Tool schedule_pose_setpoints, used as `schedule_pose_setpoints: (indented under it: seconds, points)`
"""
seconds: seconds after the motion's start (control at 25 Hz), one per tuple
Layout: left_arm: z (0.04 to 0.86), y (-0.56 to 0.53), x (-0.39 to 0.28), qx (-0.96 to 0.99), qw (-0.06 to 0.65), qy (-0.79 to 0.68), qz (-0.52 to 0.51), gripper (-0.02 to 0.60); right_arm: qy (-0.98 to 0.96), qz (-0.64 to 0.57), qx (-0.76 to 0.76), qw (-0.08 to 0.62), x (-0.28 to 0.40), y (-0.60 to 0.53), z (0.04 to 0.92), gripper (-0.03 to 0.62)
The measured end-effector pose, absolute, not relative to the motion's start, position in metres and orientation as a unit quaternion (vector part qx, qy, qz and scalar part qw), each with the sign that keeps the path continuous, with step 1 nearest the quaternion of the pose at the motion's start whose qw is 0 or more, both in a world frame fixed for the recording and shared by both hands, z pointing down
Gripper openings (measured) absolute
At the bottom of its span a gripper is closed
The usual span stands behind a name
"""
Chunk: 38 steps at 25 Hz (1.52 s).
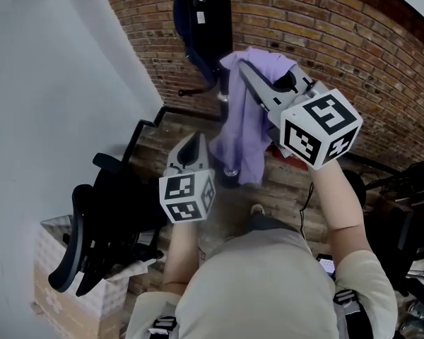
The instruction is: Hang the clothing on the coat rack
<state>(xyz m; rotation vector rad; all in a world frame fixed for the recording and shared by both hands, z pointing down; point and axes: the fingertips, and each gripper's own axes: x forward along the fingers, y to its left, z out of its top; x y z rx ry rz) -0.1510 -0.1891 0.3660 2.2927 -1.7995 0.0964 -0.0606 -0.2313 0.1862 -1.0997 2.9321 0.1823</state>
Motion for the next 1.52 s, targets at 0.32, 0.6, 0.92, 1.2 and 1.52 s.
schedule_pose_setpoints:
  seconds: [0.32,0.6,0.92,1.2,1.52]
  points:
    - [0.360,-0.218,-0.145,0.772,0.109,-0.626,0.025,0.004,0.943,0.097,-0.318,0.003,-0.068,-0.261,0.141,0.014]
    - [0.357,-0.232,-0.136,0.765,0.111,-0.633,0.025,0.003,0.947,0.126,-0.294,0.009,-0.075,-0.281,0.108,0.014]
    - [0.350,-0.238,-0.121,0.776,0.118,-0.620,0.018,0.004,0.951,0.158,-0.267,0.004,-0.082,-0.296,0.096,0.014]
    - [0.351,-0.250,-0.105,0.779,0.114,-0.616,0.024,0.005,0.951,0.169,-0.259,0.007,-0.072,-0.306,0.093,0.014]
    - [0.369,-0.271,-0.091,0.780,0.130,-0.612,0.032,0.004,0.948,0.171,-0.267,0.009,-0.055,-0.328,0.099,0.014]
